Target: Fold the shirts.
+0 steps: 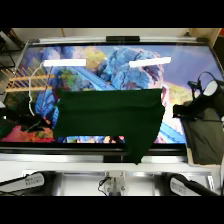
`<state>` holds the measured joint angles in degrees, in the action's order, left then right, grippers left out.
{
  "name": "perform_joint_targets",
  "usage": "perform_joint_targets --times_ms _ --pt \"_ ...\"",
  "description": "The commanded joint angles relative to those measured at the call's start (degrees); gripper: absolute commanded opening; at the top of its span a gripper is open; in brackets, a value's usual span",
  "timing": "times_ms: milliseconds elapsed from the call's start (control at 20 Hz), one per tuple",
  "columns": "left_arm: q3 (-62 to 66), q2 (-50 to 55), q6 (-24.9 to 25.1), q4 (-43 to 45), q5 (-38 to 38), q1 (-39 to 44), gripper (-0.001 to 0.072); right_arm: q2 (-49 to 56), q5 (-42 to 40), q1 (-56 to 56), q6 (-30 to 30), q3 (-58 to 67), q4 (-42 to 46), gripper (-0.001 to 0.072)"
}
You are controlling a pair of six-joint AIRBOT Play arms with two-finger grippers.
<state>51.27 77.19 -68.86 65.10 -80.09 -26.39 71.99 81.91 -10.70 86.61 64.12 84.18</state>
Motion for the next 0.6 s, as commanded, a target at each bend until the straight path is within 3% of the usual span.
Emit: perform_joint_targets --times_ms 0,300,350,500,550 --pt "-11.04 -2.99 4.28 -4.66 6.97 -2.4 0.0462 -2.21 -1.27 -0.98 -0.33 -2.82 -3.21 0.0508" --pt "-15.52 -2.97 5.16 -9.7 14.86 0.46 0.046 -2.21 -1.51 -0.98 -0.44 -2.82 -4.39 0.0508" --pt "-15.65 -2.97 4.46 -9.9 15.93 0.59 0.0431 -2.21 -1.51 -0.98 -0.42 -2.82 -4.42 0.0508" --pt "-15.65 -2.99 2.99 -10.34 17.25 0.59 0.0084 -2.21 -0.79 -0.98 -0.42 -2.82 -4.39 0.0508" --pt "-15.65 -2.99 2.99 -10.36 17.03 0.59 0.0036 -2.21 -0.15 -0.98 -0.39 -2.82 -4.44 0.0508"
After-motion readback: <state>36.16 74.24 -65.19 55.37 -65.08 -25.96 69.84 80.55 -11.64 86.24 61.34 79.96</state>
